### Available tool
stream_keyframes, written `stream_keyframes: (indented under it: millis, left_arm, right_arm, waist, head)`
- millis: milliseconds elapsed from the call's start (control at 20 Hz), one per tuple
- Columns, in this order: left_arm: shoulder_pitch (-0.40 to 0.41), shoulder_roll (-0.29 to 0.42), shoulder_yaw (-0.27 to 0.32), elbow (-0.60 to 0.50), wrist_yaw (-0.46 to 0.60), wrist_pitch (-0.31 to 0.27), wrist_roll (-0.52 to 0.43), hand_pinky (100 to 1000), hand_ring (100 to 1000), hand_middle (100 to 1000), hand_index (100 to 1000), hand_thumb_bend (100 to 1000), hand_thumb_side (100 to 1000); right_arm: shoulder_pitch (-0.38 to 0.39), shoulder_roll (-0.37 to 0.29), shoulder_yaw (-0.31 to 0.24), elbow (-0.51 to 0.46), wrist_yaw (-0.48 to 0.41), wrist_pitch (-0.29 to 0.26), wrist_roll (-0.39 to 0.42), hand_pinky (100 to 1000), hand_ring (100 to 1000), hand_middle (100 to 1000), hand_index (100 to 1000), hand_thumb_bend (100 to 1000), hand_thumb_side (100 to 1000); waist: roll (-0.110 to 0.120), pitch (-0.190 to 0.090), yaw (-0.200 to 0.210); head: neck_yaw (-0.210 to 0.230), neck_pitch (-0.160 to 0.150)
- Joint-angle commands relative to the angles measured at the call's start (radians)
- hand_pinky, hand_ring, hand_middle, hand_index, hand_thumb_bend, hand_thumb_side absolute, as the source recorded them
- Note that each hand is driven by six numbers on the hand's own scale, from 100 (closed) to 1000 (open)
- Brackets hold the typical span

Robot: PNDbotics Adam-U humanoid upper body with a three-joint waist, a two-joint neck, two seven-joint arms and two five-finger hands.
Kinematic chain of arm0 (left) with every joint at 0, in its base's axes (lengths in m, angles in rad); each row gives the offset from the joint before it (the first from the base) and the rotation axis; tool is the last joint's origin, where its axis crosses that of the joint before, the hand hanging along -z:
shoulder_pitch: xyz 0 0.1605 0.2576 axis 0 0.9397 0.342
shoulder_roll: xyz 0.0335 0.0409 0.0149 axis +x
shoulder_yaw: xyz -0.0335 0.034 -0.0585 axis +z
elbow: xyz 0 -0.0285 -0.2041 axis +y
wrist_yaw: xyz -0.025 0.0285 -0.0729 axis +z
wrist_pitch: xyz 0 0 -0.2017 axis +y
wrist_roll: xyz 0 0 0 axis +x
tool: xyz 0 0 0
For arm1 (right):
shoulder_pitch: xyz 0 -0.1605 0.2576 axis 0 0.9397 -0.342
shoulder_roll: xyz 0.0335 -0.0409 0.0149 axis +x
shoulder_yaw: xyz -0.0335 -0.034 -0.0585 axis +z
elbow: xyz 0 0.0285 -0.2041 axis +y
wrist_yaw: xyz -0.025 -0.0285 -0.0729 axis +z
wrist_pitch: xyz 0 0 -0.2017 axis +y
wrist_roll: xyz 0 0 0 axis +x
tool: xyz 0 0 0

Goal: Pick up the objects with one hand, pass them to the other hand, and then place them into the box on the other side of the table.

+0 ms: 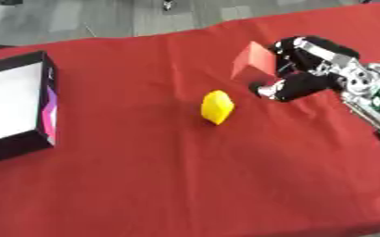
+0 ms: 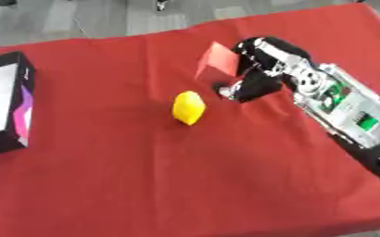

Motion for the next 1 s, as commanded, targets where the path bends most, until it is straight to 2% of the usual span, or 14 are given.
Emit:
stream_keyframes:
  millis: [50,500,700,1000]
  left_arm:
    - [-0.06,0.093,-0.041,-0.051,-0.032,0.034,-0.042,815,683,748,837,301,646]
    - [-0.254,0.278,-0.239,-0.109,-0.155,0.161,-0.169,823,727,772,867,349,596]
    - [-0.319,0.297,-0.32,-0.12,-0.199,0.219,-0.227,823,738,777,871,370,570]
    - [-0.412,0.289,-0.399,-0.144,-0.235,0.303,-0.317,823,746,780,871,389,532]
  right_arm:
    - [-0.027,0.023,0.013,-0.018,0.013,-0.01,0.003,736,680,460,575,310,100]
    - [-0.094,0.11,0.071,-0.018,0.101,-0.099,-0.021,732,674,457,573,310,100]
    - [-0.115,0.13,0.088,-0.018,0.124,-0.132,-0.046,730,673,456,572,306,100]
    - [-0.137,0.158,0.134,-0.018,0.117,-0.127,-0.025,730,675,457,574,307,100]
  waist:
    - [0.013,-0.03,0.003]
    - [0.023,-0.039,0.002]
    - [0.023,-0.041,0.005]
    - [0.028,-0.045,0.012]
  head:
    - [0.002,-0.002]
    - [0.011,-0.002]
    - [0.004,-0.002]
    - [0.003,-0.002]
